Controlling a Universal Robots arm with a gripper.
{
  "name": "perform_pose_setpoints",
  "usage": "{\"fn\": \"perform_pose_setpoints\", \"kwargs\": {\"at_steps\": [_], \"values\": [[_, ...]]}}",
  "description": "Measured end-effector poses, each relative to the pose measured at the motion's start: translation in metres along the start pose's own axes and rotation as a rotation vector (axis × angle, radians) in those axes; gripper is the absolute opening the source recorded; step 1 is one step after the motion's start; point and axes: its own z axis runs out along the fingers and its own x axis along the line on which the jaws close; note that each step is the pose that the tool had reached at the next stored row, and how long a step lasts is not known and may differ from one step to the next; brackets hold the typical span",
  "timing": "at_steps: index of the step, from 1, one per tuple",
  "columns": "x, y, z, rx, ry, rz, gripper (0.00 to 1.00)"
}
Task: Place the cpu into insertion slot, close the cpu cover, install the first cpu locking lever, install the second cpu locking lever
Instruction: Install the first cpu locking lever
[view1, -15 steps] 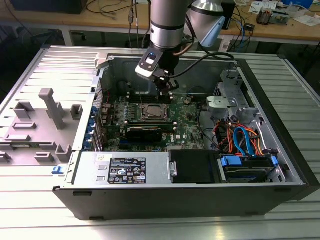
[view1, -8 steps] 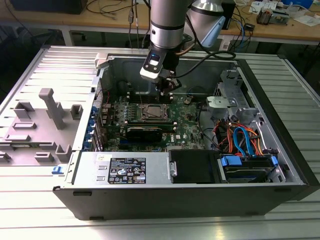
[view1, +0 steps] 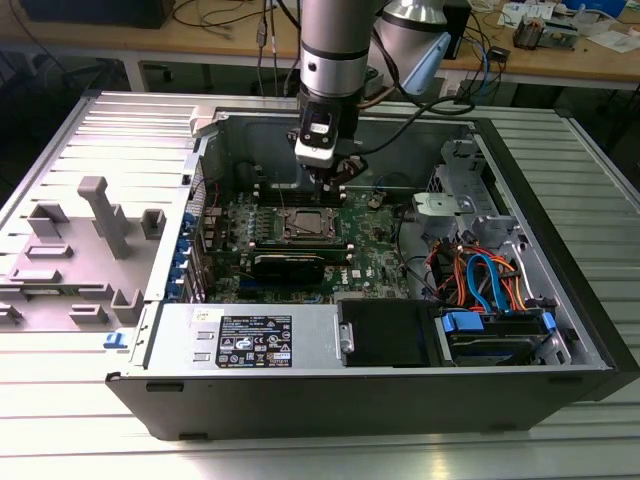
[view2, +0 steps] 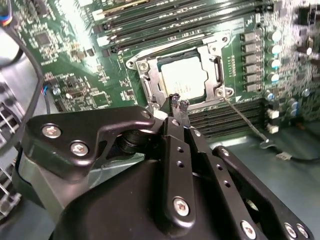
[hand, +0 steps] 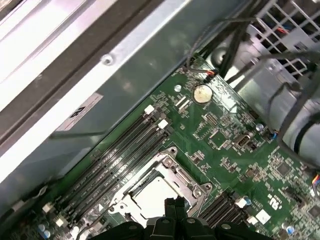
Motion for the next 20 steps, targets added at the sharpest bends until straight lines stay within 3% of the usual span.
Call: {"fn": "perform_pose_setpoints", "kwargs": {"at_steps": [7, 11, 20], "values": [[0.0004, -0.0004, -0.0001, -0.0015, -0.0014, -0.15, 0.11], [0.0055, -0.005, 0.0, -0.0018, -0.0015, -0.164, 0.11], [0.0261, -0.0234, -0.0001, -0.0021, -0.0017, -0.189, 0.11]]}}
